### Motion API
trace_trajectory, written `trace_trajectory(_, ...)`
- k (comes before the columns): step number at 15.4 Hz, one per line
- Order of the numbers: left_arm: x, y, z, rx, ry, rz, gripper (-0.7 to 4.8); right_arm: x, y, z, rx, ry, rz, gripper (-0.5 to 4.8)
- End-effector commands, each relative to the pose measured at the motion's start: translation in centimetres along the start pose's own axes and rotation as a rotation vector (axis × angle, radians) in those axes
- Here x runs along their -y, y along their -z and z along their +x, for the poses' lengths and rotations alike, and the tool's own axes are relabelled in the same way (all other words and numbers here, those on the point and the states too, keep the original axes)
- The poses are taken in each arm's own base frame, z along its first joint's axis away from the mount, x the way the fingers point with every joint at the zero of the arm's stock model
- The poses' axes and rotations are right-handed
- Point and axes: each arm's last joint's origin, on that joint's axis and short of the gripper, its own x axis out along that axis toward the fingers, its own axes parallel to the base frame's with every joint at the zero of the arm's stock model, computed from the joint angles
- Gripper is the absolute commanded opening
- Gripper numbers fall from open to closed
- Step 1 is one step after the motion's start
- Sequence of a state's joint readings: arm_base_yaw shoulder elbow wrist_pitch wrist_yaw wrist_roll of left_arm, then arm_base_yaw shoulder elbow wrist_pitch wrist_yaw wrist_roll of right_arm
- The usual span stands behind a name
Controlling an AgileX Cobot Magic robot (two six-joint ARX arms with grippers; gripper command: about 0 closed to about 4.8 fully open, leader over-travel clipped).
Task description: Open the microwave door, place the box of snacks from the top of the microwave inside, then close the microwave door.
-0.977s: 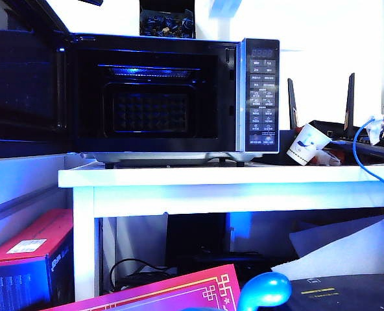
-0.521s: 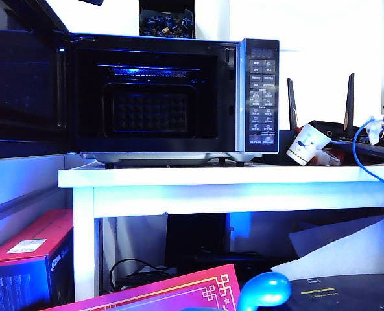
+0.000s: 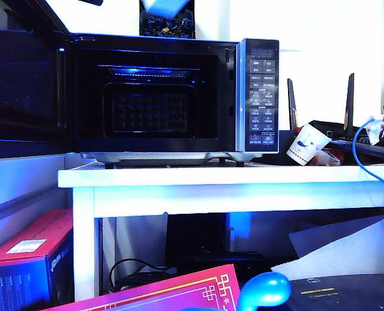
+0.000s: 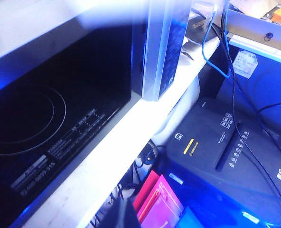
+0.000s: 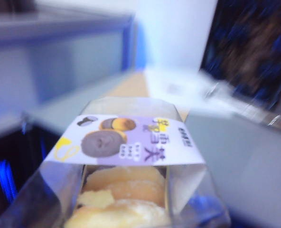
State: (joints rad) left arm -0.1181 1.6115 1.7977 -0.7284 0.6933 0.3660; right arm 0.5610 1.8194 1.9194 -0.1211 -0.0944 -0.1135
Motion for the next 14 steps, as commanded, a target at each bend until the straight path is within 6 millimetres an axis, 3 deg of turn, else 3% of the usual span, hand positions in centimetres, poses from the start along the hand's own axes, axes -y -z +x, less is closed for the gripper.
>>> trace_trajectory(1, 0.0, -0.3, -0.2, 0.021, -0.002, 0.017, -0.05, -0.9, 1.7, 0.5, 0.025, -0.03, 0.006, 2.64)
trace_trajectory(8, 0.0, -0.3, -0.2, 0.02, -0.001, 0.016, -0.05, -2.0, 9.8, 2.9, 0.003, -0.039, 0.01, 2.64)
trace_trajectory(12, 0.0, -0.3, -0.2, 0.02, -0.001, 0.016, -0.05, -2.2, 14.6, 6.0, 0.004, -0.026, 0.038, 2.64)
trace_trajectory(14, 0.0, -0.3, -0.2, 0.018, 0.0, 0.014, -0.05, -2.0, 16.9, 7.5, 0.069, 0.094, 0.04, 2.64)
